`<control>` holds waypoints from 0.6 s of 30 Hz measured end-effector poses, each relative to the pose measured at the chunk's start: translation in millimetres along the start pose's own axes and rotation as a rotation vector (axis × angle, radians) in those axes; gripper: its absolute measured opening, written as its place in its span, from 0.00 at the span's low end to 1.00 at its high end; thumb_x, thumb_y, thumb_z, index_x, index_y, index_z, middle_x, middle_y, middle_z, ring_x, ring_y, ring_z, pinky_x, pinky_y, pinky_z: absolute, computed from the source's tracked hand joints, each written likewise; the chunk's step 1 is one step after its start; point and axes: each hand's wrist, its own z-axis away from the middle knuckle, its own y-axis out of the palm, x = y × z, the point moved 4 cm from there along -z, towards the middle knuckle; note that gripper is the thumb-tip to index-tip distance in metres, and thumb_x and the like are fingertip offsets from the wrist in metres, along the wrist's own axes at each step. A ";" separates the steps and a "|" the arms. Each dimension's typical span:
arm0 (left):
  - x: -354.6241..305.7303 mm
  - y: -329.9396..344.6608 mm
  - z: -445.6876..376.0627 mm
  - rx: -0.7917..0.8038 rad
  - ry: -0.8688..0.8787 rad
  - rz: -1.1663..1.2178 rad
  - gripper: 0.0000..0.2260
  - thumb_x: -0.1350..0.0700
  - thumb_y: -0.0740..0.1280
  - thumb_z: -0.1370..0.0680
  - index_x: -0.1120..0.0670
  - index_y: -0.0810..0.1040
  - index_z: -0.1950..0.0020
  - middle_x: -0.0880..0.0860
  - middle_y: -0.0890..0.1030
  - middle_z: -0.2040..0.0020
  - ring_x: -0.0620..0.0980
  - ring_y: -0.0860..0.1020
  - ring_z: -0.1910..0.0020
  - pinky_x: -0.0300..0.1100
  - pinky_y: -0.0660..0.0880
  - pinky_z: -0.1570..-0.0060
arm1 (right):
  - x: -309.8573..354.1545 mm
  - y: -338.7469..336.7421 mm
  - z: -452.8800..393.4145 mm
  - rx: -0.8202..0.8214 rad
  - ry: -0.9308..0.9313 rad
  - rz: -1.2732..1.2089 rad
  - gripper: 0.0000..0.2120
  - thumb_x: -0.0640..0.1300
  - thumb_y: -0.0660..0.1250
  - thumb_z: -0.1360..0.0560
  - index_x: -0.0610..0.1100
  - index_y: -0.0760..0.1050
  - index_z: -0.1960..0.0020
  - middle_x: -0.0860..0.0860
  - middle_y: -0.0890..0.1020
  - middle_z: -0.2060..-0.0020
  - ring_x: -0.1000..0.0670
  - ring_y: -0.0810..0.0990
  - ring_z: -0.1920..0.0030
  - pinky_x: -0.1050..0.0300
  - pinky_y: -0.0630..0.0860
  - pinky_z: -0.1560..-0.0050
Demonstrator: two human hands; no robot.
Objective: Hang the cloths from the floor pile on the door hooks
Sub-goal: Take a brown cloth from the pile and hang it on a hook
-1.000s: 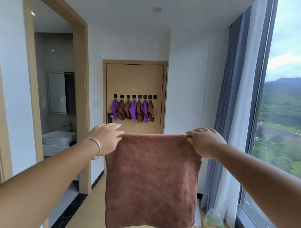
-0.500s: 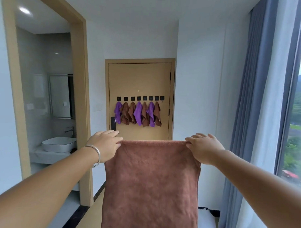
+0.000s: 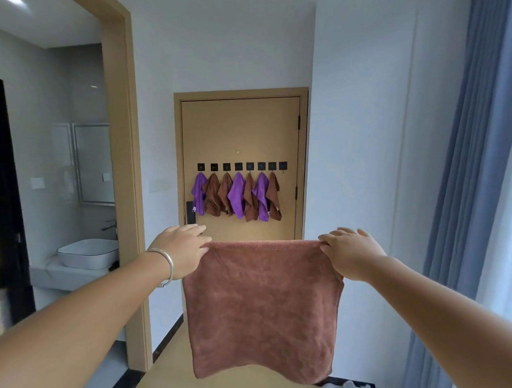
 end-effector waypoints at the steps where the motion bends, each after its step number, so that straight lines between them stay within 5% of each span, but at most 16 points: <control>1: 2.3 10.7 -16.3 0.001 0.014 -0.001 0.19 0.46 0.49 0.17 0.43 0.65 0.27 0.46 0.59 0.23 0.46 0.55 0.25 0.45 0.53 0.28 | -2.6 9.4 -16.0 0.005 0.001 0.002 0.19 0.51 0.47 0.17 0.55 0.65 0.29 0.53 0.71 0.31 0.49 0.60 0.26 0.45 0.55 0.27; 18: 84.6 156.1 -332.7 -0.040 0.059 0.010 0.20 0.47 0.49 0.17 0.45 0.64 0.26 0.46 0.58 0.23 0.47 0.54 0.24 0.47 0.54 0.27 | -36.1 109.2 -324.9 -0.012 0.101 -0.012 0.22 0.55 0.44 0.18 0.58 0.64 0.28 0.56 0.71 0.30 0.51 0.60 0.26 0.47 0.56 0.27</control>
